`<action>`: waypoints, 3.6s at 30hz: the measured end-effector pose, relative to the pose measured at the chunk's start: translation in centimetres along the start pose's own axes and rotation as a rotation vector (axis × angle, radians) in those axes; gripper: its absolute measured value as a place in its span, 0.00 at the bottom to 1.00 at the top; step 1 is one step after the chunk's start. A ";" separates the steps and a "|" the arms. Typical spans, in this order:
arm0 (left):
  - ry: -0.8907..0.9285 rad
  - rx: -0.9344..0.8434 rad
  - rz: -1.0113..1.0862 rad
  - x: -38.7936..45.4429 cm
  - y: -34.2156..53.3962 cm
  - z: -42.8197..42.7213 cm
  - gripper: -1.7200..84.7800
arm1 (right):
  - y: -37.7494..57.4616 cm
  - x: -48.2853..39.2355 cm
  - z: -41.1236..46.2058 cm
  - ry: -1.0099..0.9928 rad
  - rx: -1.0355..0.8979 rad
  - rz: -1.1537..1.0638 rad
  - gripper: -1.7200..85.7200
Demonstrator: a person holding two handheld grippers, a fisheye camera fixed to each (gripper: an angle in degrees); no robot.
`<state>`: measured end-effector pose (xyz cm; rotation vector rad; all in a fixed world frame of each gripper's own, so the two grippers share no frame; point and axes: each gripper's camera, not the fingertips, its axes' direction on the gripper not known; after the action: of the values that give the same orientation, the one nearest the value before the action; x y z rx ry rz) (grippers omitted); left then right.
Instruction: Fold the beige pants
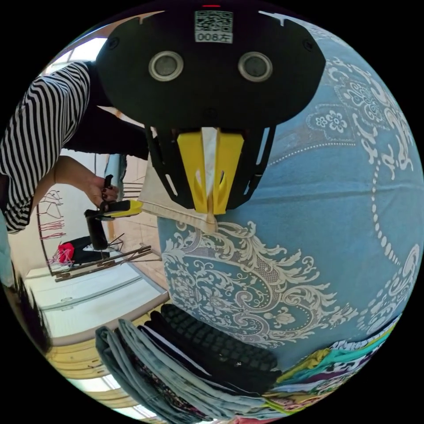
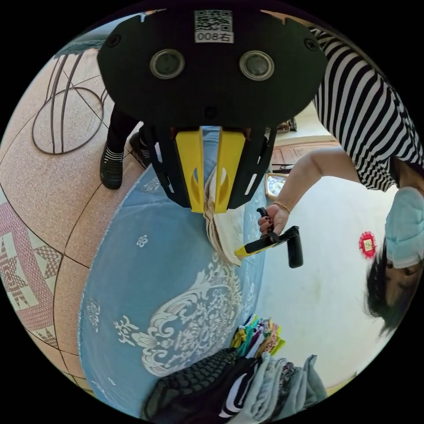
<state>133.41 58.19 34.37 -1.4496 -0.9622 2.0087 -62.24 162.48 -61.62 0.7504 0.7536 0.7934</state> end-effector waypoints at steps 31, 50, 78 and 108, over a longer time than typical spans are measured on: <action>0.151 0.536 -0.537 -8.2 49.0 -9.1 0.04 | 7.7 -27.2 27.3 -0.480 -1.013 -0.512 0.06; 0.082 0.772 -1.044 -7.2 70.0 -0.4 0.04 | 18.0 -34.3 40.9 -0.218 -1.422 -0.648 0.07; 0.087 0.562 -0.927 -0.2 57.7 13.3 0.12 | -1.0 -43.4 34.6 0.292 -0.931 -0.654 0.10; 0.115 0.476 -0.702 -0.7 52.1 22.7 0.04 | -9.4 -45.6 31.3 0.101 -1.028 -0.353 0.06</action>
<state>113.28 18.51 -0.94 -0.8030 -0.7333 1.4722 -55.85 111.24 -39.75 -0.3409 0.4472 0.7692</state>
